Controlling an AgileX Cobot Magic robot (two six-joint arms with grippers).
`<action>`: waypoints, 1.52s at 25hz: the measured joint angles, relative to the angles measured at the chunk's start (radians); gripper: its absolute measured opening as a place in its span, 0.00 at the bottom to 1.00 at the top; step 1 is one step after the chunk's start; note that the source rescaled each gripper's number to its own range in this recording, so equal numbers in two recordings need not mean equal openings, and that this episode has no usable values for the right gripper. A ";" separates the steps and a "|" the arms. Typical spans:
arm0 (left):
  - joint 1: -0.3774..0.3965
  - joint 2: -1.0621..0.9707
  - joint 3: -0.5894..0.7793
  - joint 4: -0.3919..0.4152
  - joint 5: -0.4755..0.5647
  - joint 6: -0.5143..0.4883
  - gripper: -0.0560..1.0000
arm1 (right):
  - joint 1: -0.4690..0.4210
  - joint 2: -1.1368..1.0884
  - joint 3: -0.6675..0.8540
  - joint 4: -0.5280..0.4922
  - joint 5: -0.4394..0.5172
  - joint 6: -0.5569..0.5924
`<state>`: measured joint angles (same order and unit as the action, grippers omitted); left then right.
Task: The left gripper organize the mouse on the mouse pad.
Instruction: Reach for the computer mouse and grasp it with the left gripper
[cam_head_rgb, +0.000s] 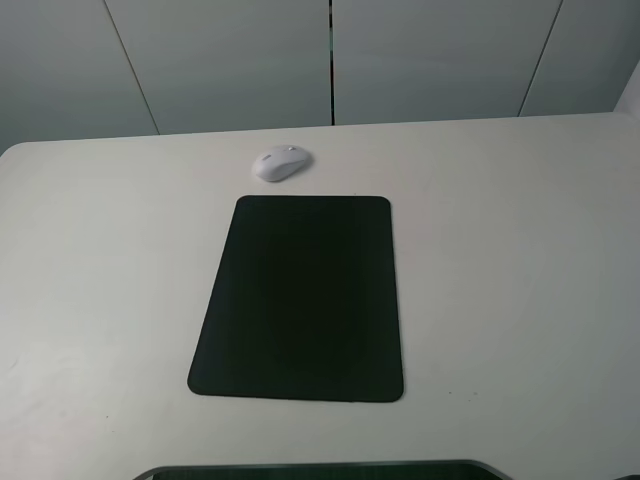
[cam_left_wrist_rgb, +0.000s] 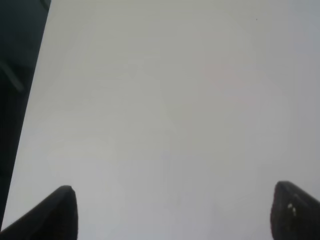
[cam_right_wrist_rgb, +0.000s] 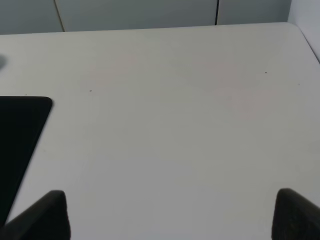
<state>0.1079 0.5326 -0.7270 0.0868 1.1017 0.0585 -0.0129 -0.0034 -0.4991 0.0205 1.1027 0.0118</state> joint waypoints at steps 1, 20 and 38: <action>0.000 0.048 -0.016 0.000 0.000 0.000 0.96 | 0.000 0.000 0.000 0.000 0.000 0.000; -0.051 0.760 -0.371 -0.001 -0.235 0.051 0.96 | 0.000 0.000 -0.002 0.000 0.000 0.000; -0.329 1.283 -0.891 -0.031 -0.191 0.187 0.96 | 0.000 0.000 -0.002 0.000 0.000 0.000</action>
<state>-0.2208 1.8155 -1.6177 0.0554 0.9109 0.2455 -0.0129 -0.0034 -0.5009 0.0205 1.1027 0.0118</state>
